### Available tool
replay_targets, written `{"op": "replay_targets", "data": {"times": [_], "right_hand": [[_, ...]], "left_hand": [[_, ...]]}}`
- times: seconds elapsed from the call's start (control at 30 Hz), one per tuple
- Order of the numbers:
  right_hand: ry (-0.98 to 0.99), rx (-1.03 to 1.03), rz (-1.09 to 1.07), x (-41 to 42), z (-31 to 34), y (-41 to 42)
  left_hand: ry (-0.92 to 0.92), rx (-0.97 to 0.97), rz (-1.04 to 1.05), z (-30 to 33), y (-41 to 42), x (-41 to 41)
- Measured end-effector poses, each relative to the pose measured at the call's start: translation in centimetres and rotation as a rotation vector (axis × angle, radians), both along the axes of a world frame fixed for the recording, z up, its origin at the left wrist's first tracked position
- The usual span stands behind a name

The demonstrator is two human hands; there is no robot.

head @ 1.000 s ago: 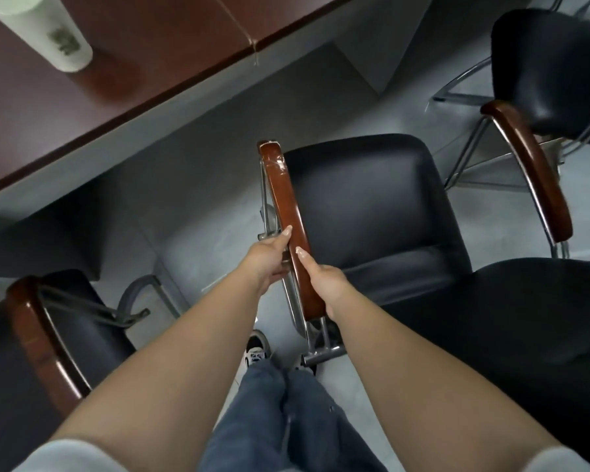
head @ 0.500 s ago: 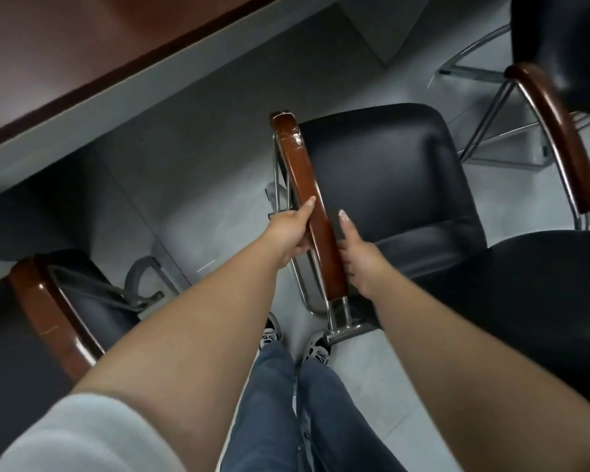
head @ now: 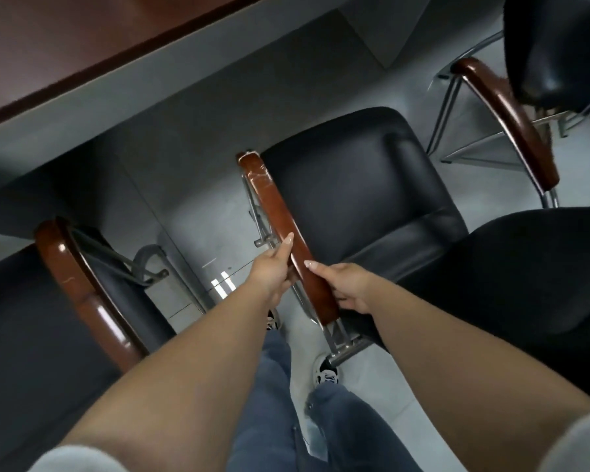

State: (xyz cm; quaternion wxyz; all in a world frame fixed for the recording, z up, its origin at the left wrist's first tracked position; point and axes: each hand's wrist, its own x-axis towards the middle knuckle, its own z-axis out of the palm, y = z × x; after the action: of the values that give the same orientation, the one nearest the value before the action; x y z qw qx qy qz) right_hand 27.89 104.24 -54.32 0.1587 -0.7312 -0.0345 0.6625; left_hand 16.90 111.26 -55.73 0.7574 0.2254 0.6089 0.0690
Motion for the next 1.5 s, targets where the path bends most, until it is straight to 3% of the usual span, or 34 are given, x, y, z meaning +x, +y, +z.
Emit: {"op": "replay_targets", "data": {"times": [0.2, 0.43, 0.63, 0.83, 1.03, 1.27, 1.5], "right_hand": [[-0.087, 0.048, 0.075, -2.7, -0.2, -4.6], [-0.36, 0.372, 0.085, -5.9, 1.6, -9.3], [-0.255, 0.449, 0.072, -6.9, 5.7, -13.6], [-0.07, 0.434, -0.088, -11.1, 9.2, -18.4], [-0.112, 0.541, -0.107, -12.4, 12.7, -25.4], [-0.101, 0.608, -0.315, -12.0, 15.3, -36.4], [-0.177, 0.654, -0.418, -5.5, 17.0, -42.6]], "left_hand": [[0.064, 0.028, 0.119, 0.4, -6.0, -2.2], [0.026, 0.154, 0.26, 3.2, -12.4, -2.9], [0.027, 0.179, 0.378, 6.7, -20.3, -6.1], [-0.015, 0.294, 0.474, 11.6, -26.3, -10.1], [-0.084, 0.375, 0.456, 14.5, -32.7, -11.5], [-0.199, 0.419, 0.324, 17.4, -41.8, -10.9], [-0.132, 0.44, 0.291, 20.0, -46.4, -6.1]]}}
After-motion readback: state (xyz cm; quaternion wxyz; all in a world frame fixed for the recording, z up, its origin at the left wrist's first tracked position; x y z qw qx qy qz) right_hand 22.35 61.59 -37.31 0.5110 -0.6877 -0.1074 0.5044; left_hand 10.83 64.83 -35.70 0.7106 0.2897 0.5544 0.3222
